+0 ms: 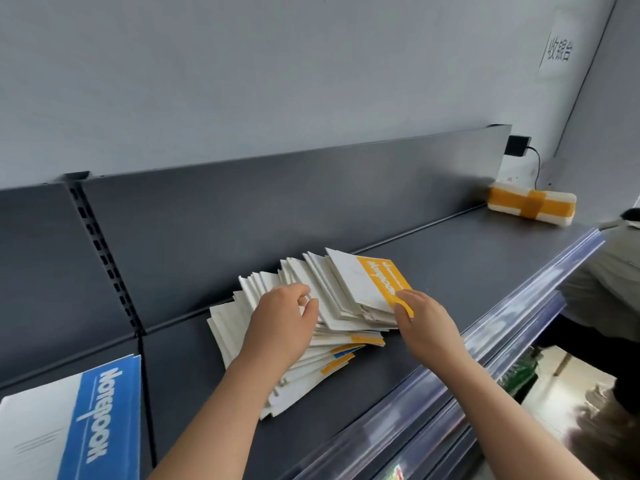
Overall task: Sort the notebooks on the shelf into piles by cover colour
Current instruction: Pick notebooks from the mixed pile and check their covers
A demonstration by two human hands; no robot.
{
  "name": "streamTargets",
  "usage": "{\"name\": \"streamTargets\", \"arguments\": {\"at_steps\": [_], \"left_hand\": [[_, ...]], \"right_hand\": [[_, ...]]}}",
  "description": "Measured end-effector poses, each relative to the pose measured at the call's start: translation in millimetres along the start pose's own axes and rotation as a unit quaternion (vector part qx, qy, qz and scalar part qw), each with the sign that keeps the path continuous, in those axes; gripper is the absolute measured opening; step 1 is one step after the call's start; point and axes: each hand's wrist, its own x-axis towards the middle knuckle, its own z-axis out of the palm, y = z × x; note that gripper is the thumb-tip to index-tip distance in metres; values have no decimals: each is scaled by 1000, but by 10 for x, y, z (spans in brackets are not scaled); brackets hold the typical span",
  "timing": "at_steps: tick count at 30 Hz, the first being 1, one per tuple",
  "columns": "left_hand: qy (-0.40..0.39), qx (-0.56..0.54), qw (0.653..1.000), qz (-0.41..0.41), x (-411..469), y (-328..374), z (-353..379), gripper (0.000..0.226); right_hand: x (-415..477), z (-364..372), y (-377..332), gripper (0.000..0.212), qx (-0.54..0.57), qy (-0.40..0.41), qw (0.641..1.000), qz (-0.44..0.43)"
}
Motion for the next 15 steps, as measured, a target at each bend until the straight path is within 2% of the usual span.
{"name": "streamTargets", "arguments": {"at_steps": [2,4,9,12,15], "left_hand": [[8,-13,1000,-24,117,106,127,11],[12,-7,999,-52,228,188,257,21],[23,54,987,-148,469,296,470,45],[2,69,982,-177,497,321,494,36],[15,50,981,-185,474,325,501,26]], "right_hand": [[166,15,139,33,12,-21,1000,-4],[303,64,271,34,24,-53,998,-20],[415,124,421,35,53,-107,980,-161],[431,64,459,36,92,-139,962,-217],[505,48,543,28,138,-124,966,-180]]}}
